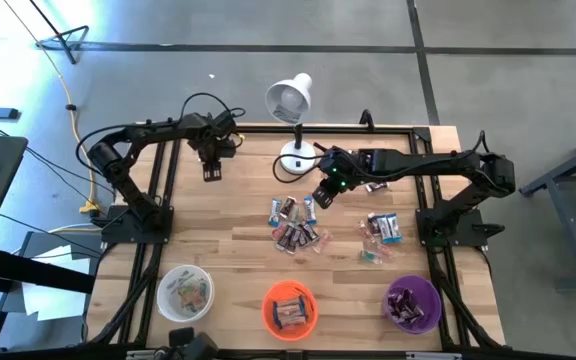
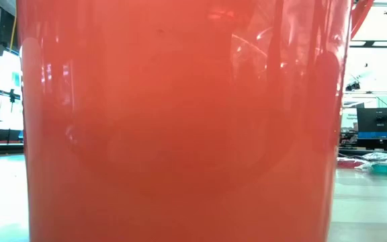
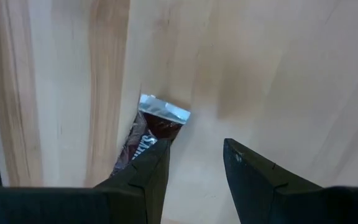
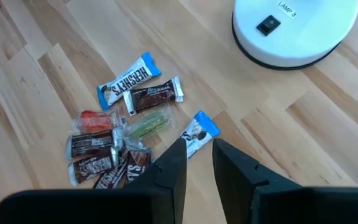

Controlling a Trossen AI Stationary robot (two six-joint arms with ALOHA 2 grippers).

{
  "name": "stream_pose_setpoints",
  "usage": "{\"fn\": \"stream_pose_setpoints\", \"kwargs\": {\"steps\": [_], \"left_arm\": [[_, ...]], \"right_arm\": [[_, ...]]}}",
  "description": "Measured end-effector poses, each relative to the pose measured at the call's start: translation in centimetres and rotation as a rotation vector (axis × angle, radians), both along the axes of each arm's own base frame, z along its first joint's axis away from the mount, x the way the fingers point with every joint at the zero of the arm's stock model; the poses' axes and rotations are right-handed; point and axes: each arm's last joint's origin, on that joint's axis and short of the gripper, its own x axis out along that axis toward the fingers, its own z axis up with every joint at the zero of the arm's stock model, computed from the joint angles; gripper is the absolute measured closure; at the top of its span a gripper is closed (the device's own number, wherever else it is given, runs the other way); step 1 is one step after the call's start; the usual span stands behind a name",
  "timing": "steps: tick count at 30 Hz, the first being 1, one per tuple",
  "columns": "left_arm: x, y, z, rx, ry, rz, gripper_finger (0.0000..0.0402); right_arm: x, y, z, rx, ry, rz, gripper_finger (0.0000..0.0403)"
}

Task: Organize candy in baskets
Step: Put the brown chocolate bar into the purple bucket

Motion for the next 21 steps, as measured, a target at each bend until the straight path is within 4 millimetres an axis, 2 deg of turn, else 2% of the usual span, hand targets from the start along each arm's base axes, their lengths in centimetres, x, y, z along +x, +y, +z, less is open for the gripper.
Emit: {"fn": "stream_pose_setpoints", "kwargs": {"steps": [11, 21], "left_arm": [[-0.6, 1.5, -2.9, -0.052, 0.099, 0.028, 0.0261], [-0.4, 0.4, -1.9, -0.132, 0.008, 0.030, 0.0261]], "right_arm": [[0.0, 0.0, 0.0, -0.011, 0.003, -0.001, 0.0329], [-0.1, -0.5, 0.0, -0.012, 0.003, -0.015, 0.0329]]}}
